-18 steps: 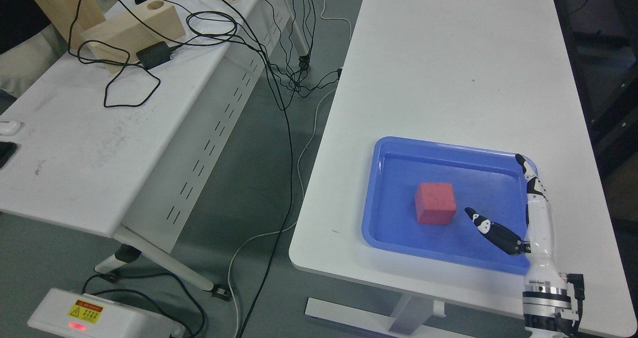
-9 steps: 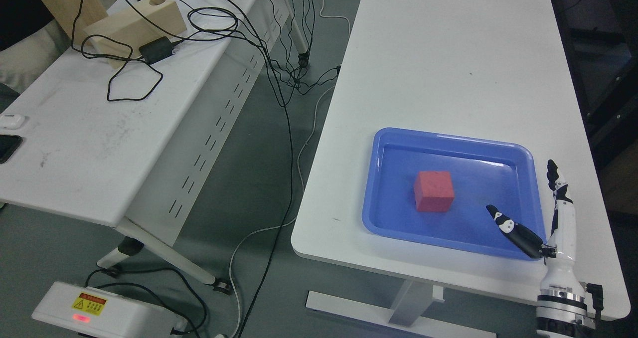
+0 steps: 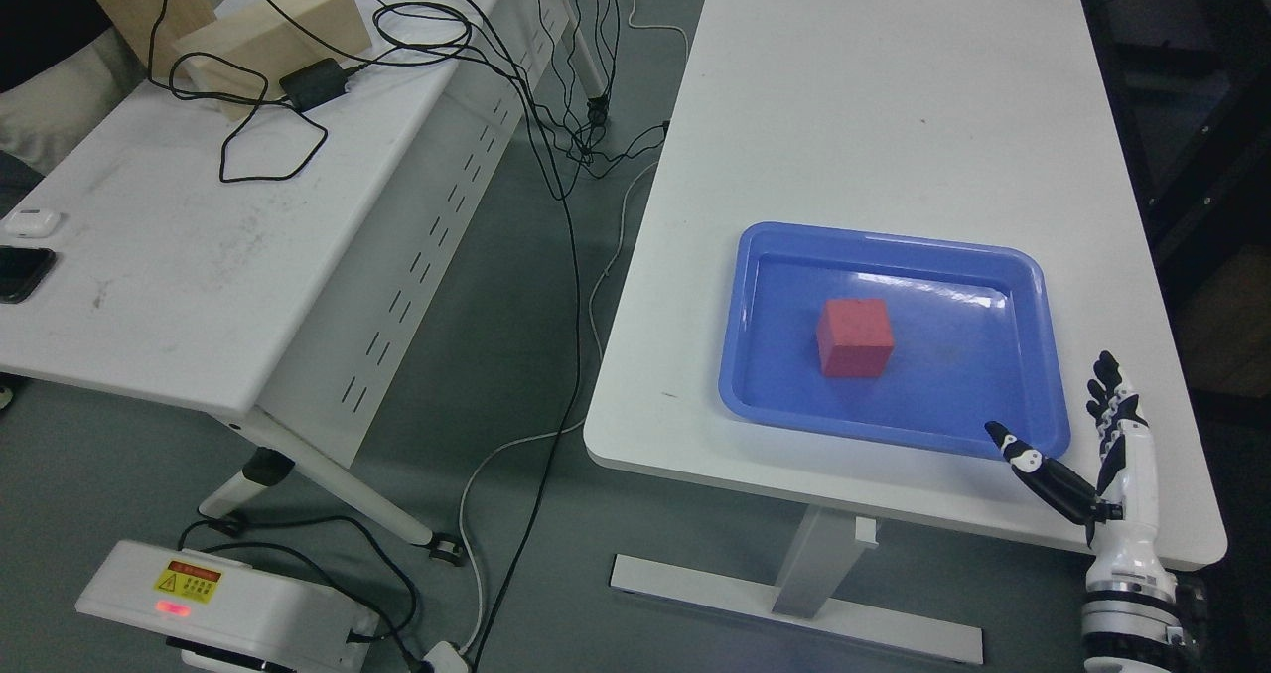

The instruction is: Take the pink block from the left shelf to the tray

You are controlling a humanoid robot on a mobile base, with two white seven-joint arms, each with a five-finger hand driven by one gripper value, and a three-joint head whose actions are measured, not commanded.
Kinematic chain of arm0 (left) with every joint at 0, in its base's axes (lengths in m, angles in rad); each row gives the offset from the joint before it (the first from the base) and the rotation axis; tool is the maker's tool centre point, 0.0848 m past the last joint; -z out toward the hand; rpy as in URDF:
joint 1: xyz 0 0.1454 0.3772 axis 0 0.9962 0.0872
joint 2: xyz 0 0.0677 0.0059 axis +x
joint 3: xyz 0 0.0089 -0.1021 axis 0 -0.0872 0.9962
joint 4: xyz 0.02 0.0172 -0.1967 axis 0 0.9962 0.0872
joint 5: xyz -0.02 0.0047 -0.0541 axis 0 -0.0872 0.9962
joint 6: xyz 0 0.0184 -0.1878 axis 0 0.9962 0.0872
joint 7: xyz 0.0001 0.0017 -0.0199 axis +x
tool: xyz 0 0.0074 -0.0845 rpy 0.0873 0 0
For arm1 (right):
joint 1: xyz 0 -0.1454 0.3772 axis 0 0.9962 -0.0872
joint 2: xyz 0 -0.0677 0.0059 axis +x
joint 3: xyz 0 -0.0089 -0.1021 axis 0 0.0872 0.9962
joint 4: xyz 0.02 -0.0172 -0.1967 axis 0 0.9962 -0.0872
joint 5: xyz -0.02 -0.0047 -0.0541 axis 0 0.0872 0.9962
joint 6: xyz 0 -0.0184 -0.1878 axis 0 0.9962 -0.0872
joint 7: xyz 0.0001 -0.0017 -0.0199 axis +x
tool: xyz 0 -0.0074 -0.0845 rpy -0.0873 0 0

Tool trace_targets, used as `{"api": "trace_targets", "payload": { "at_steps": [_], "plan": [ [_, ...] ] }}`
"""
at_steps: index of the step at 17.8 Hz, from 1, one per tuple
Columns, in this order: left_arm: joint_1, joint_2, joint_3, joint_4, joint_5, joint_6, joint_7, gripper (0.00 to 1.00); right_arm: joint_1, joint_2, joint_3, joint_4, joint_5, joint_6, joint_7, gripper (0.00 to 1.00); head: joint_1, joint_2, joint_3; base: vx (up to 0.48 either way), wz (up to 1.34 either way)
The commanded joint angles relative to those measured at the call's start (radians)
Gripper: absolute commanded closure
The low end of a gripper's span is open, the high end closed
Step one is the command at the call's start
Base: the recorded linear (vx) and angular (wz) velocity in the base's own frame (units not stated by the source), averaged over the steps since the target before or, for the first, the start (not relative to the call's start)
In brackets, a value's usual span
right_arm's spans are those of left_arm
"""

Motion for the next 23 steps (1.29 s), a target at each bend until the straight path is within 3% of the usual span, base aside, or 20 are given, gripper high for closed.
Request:
{"api": "trace_targets", "payload": {
  "at_steps": [1,23],
  "plan": [
    [-0.011,0.017,0.0,0.0,-0.002,-0.001,0.001,0.0,-0.002,0.001,-0.053,0.0,-0.074,0.012,0.035,0.0,0.0,0.0,0.0,-0.116,-0.05],
    [-0.012,0.017,0.0,0.0,-0.002,-0.001,0.001,0.0,-0.006,0.003,-0.053,0.0,-0.086,0.006,0.059,0.0,0.0,0.0,0.0,-0.105,0.03]
  ]
}}
